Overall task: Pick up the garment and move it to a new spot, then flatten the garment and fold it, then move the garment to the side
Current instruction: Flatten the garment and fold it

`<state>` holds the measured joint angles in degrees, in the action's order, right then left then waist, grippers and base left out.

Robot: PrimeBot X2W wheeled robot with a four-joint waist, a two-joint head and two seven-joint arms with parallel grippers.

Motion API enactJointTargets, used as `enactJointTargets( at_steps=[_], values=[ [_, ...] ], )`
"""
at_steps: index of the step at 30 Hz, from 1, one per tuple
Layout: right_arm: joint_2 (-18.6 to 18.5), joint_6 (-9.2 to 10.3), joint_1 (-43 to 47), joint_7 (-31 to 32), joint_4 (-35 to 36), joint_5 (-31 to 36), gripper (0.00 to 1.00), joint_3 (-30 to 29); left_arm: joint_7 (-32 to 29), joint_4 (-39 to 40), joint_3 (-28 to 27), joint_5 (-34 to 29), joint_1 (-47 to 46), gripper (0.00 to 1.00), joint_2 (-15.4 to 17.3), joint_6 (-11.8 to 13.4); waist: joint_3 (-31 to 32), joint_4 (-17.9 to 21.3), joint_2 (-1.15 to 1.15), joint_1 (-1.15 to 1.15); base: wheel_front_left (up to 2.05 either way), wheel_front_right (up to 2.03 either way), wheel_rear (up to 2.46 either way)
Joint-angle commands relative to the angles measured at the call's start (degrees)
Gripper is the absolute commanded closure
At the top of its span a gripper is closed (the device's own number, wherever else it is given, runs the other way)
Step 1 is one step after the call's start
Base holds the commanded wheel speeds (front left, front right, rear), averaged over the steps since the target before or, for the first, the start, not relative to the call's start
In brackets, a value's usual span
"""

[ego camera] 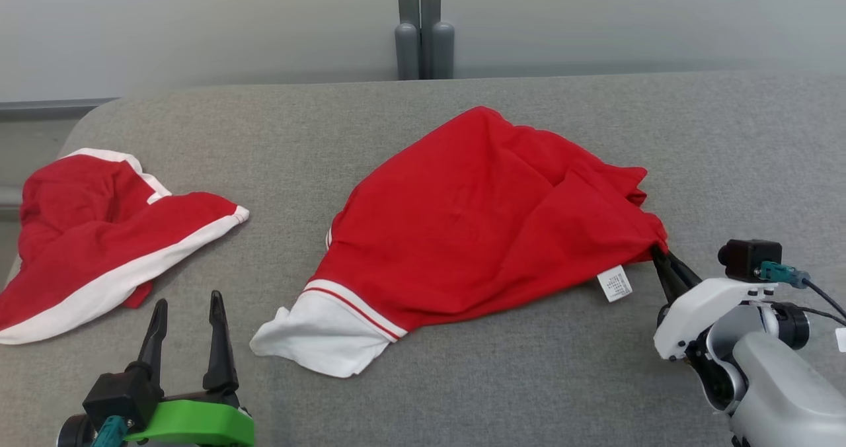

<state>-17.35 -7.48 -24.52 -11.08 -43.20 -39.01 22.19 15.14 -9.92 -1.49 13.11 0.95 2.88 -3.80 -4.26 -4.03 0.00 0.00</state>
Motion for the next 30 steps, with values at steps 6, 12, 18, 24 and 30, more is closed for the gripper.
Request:
enactJointTargets(
  at_steps=[6, 12, 18, 24, 30],
  values=[
    [-6.16, -0.03, 3.52, 9.94, 8.81, -1.65, 1.00, 1.51, 0.00, 0.20, 0.03, -0.12, 0.65, 0.00, 0.11, 0.34, 0.06, 2.86, 0.00, 0.00, 0.00, 0.00, 0.00],
    [-11.22, -0.03, 6.70, 21.74, 15.29, -4.75, 1.00, 3.19, 0.01, -0.42, 0.13, 0.07, -0.19, 0.00, 0.10, 0.11, -0.02, 4.00, 0.00, 0.00, 0.00, 0.00, 0.00],
    [-13.37, -0.02, 10.40, 30.79, 18.09, -7.70, 1.00, 3.21, 0.00, -0.89, 0.30, 0.21, -0.44, 0.00, 0.09, -0.13, 0.29, 4.08, 0.00, 0.00, 0.00, 0.00, 0.00],
    [-13.33, -0.02, 12.51, 34.31, 17.03, -4.97, 1.00, 0.56, 0.00, -1.36, 0.33, 0.34, -0.28, 0.00, 0.07, -0.13, 0.87, 3.64, 0.00, 0.00, 0.00, 0.00, 0.00],
    [-10.85, -0.03, 13.21, 34.48, 17.96, -2.18, 0.00, -4.07, 0.01, -1.65, 0.17, 0.18, 0.43, 0.00, 0.07, -0.13, 1.94, 3.53, 0.00, 0.00, 0.00, 0.00, 0.00]
  ],
)
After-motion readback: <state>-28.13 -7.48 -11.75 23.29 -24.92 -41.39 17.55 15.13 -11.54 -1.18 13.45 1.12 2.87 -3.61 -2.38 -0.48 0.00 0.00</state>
